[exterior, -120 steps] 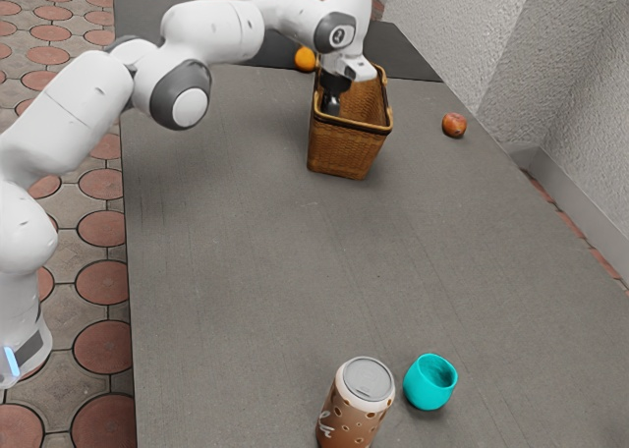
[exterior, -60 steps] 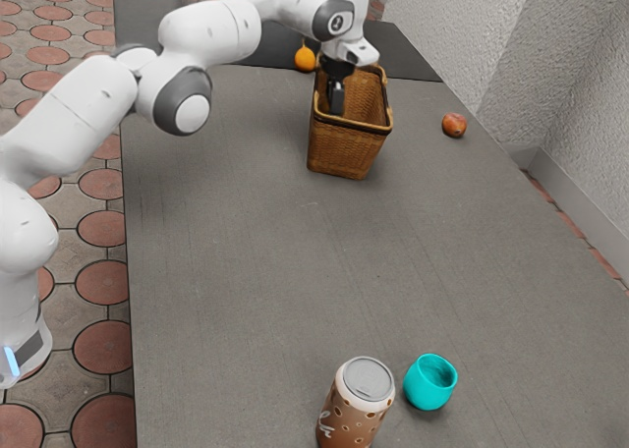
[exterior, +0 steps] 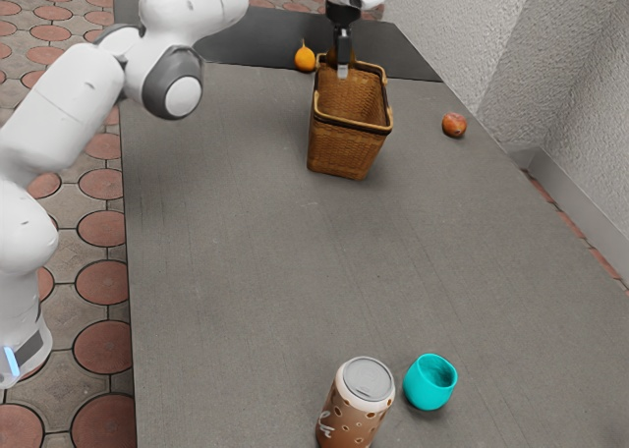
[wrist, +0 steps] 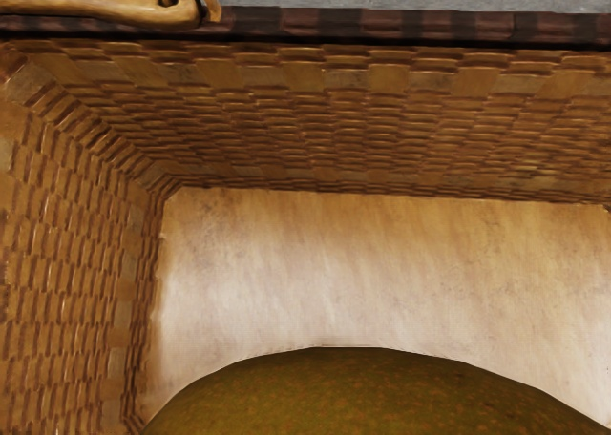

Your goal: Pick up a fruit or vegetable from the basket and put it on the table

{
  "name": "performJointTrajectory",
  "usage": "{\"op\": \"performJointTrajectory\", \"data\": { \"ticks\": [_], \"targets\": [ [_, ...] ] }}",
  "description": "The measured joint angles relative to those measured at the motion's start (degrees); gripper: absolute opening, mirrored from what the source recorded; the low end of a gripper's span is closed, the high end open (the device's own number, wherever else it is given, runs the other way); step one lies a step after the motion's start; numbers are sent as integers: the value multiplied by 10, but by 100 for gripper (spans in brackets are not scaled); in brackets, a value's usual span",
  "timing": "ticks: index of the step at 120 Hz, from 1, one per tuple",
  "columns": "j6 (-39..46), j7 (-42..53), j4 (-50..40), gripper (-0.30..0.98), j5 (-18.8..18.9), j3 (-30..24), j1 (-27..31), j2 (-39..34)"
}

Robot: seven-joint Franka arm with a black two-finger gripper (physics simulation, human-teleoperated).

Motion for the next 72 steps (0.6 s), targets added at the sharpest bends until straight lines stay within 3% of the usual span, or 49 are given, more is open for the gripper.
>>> {"op": "performJointTrajectory", "data": {
  "ticks": [27, 59, 72],
  "targets": [
    [-26, 1, 13, 10, 0, 4, -9, -58],
    [-22, -1, -25, 9, -12, 5, -166, -99],
    [-9, -2, -54, 8, -14, 5, -205, -102]
  ]
}}
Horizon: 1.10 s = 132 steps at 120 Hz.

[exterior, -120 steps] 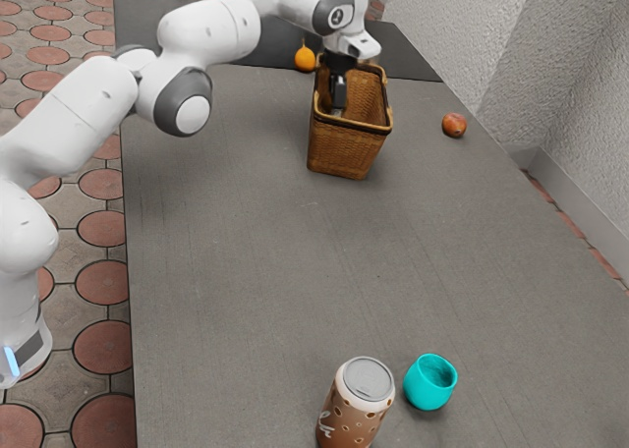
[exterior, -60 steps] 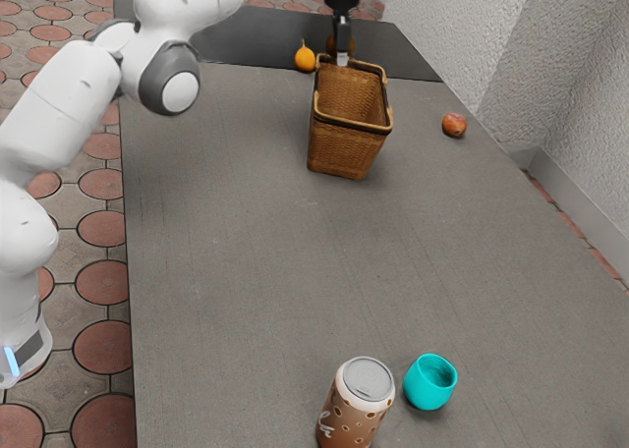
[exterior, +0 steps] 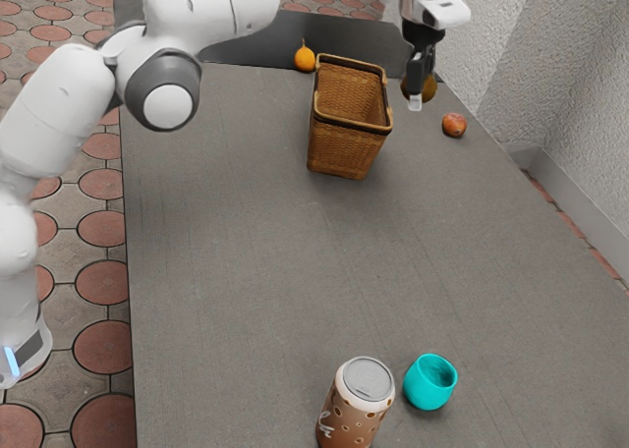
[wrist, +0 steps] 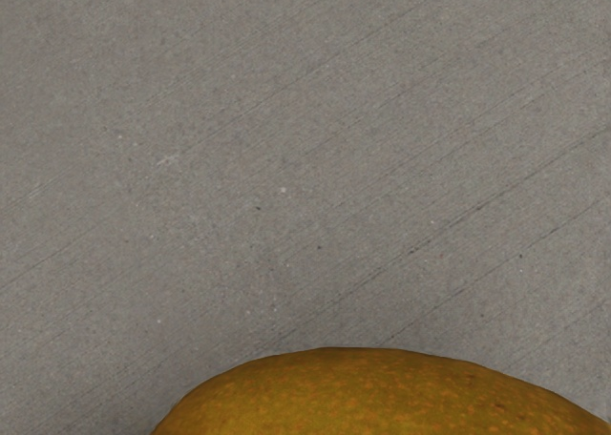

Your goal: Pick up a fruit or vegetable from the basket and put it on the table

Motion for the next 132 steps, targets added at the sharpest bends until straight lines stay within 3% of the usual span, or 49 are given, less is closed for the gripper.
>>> {"op": "performJointTrajectory", "data": {
  "ticks": [39, 56, 68, 132],
  "targets": [
    [31, -59, -174, 6, 25, 1, -45, -90],
    [28, -87, -191, 39, 24, 3, -46, -96],
    [24, -104, -193, 51, 19, 3, -47, -96],
    [16, -179, -207, 66, 13, 3, -53, -90]
  ]
}}
